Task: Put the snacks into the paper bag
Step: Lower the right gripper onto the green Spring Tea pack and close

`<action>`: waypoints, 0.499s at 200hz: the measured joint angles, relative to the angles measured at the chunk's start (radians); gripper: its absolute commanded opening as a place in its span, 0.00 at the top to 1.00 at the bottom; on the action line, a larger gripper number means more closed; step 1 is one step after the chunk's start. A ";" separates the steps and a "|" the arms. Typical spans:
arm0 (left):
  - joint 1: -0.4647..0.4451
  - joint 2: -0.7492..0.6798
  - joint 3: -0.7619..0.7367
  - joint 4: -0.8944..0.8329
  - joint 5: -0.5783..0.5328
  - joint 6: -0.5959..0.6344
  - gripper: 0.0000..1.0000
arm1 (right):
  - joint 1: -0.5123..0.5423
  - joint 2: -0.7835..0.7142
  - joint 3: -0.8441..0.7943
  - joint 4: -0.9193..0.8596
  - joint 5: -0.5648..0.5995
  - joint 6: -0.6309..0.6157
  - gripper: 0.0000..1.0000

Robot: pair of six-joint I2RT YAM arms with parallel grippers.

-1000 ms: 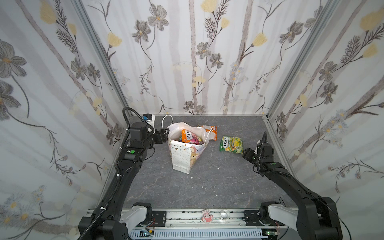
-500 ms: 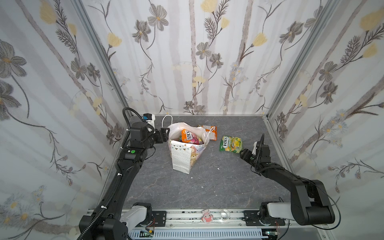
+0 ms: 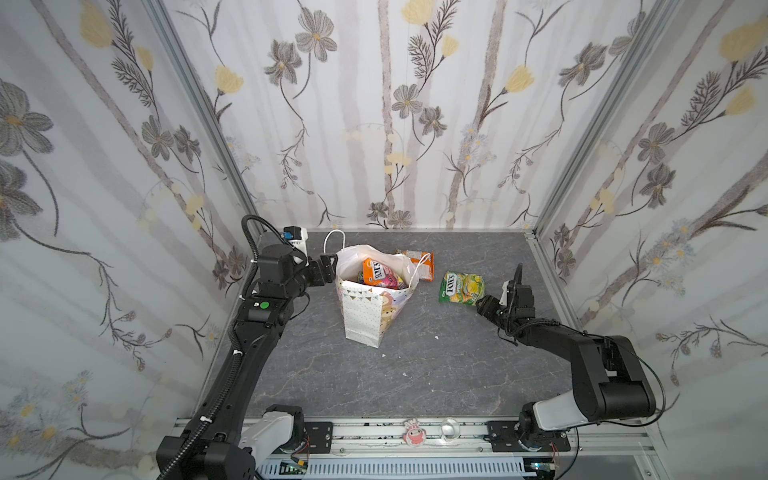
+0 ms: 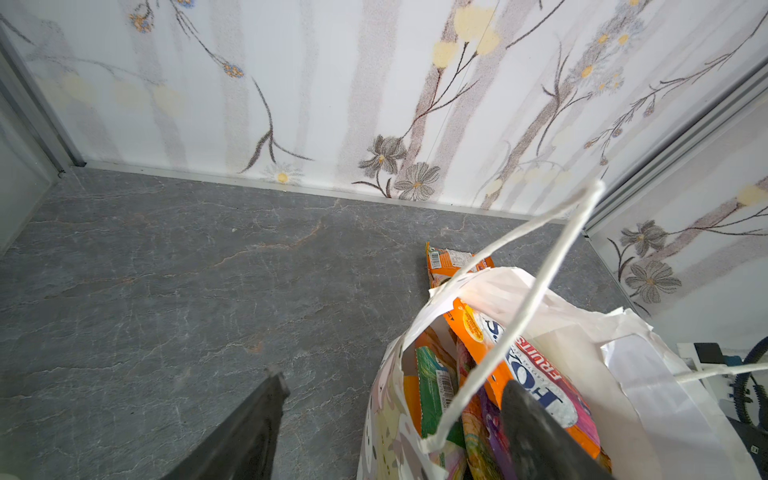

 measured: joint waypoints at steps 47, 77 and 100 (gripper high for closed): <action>0.000 -0.003 0.000 0.000 -0.023 0.007 0.15 | -0.017 0.042 0.073 -0.014 0.026 -0.005 0.35; 0.000 0.003 0.000 -0.001 -0.037 0.013 0.14 | -0.029 0.078 0.111 -0.014 0.025 -0.012 0.36; 0.000 0.003 0.000 -0.002 -0.040 0.014 0.12 | -0.030 0.120 0.135 -0.011 0.022 -0.013 0.38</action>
